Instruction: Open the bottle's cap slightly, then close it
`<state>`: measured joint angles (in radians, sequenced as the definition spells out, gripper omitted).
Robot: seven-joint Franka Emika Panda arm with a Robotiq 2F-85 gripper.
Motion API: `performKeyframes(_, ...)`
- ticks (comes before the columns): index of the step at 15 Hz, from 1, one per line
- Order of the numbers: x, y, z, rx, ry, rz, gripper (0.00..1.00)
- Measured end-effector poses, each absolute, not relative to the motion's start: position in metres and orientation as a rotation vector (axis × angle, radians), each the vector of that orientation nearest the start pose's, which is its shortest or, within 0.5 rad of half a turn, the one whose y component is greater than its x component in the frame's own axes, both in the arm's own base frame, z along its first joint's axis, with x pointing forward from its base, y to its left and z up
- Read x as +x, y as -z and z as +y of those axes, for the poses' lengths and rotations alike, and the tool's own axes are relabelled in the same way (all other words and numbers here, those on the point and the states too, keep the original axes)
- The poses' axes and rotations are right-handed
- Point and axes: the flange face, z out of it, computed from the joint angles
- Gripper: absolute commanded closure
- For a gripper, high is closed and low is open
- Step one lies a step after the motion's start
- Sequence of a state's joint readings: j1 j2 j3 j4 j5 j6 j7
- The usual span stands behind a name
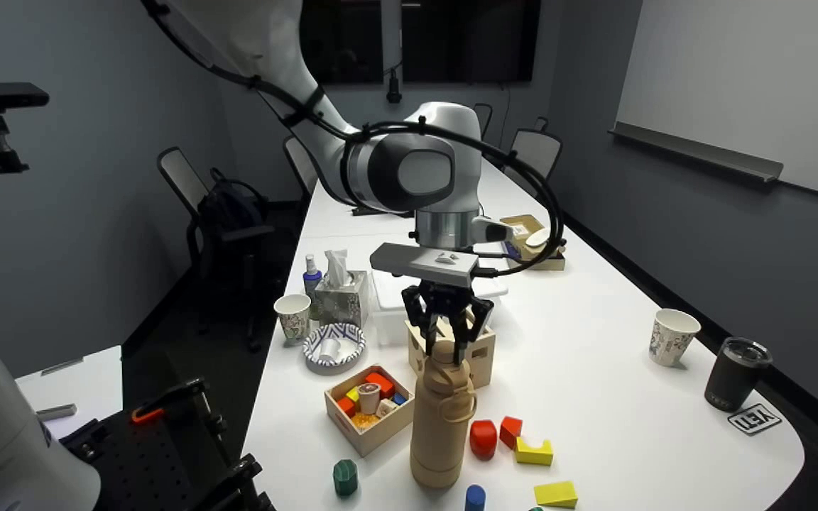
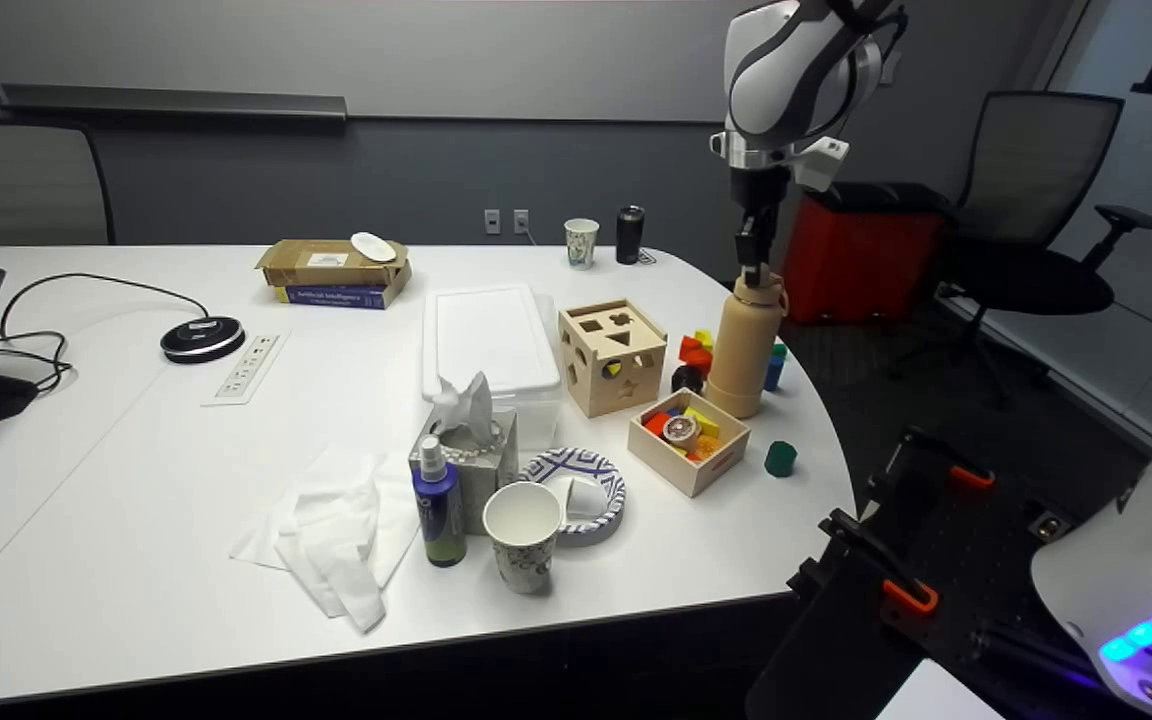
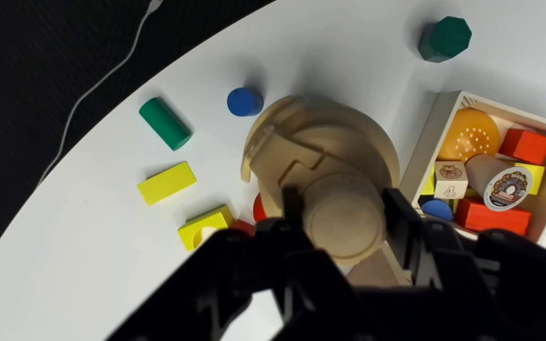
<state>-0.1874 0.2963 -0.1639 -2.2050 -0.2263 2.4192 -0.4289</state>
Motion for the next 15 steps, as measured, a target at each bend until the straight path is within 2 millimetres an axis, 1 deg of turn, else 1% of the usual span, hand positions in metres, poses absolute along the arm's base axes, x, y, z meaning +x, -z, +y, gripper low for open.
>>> performKeyframes(4,0.513,-0.24,-0.1853,-3.229,-0.253,-0.522,0.79)
performKeyframes(8,0.5133,-0.2398,-0.1844,-3.229,-0.25,-0.524,0.79)
performKeyframes(12,0.5133,-0.2402,-0.1855,-3.246,-0.237,-0.448,0.79)
performKeyframes(15,0.5135,-0.2404,-0.1856,-3.267,-0.222,-0.328,0.79)
